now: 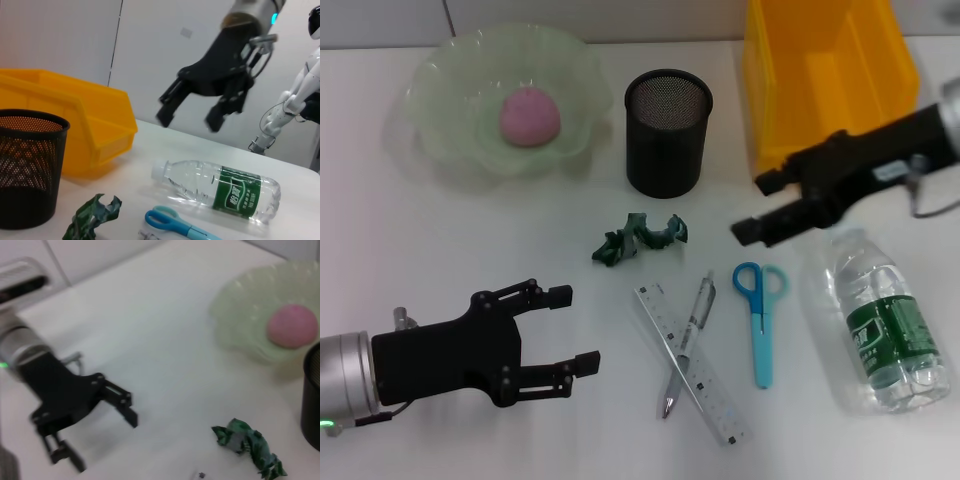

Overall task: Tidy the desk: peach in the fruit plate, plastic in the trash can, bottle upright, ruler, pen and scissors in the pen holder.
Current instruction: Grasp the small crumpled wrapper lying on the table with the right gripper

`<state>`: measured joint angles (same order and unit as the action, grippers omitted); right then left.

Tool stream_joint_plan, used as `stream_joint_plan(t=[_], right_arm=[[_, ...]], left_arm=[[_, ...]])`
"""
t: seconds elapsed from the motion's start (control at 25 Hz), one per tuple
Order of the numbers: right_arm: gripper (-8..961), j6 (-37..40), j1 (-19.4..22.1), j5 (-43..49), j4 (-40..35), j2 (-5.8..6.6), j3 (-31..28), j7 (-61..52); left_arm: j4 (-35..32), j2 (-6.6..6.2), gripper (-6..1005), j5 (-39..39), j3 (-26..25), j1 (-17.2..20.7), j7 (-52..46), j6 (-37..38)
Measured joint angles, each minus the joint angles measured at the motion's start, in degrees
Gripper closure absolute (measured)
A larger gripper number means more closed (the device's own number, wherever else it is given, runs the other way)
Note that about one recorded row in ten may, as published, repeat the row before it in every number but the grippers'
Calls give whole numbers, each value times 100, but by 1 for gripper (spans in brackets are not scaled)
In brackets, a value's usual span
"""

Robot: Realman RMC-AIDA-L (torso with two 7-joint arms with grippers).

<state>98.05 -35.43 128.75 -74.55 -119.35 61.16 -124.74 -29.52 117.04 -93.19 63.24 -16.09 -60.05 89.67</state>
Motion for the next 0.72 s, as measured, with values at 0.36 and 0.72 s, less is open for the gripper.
stream_joint_plan(t=[0.36,0.72], right_arm=[[135,-1133,-211,137,164,-1,1346,-648],[134,-1008,-655,698,12,11,1979,-482]], left_arm=[[-9,-10,136,-44,20,-50,-13,10],[-86,-36,136,-59,49,-62,-16,11]])
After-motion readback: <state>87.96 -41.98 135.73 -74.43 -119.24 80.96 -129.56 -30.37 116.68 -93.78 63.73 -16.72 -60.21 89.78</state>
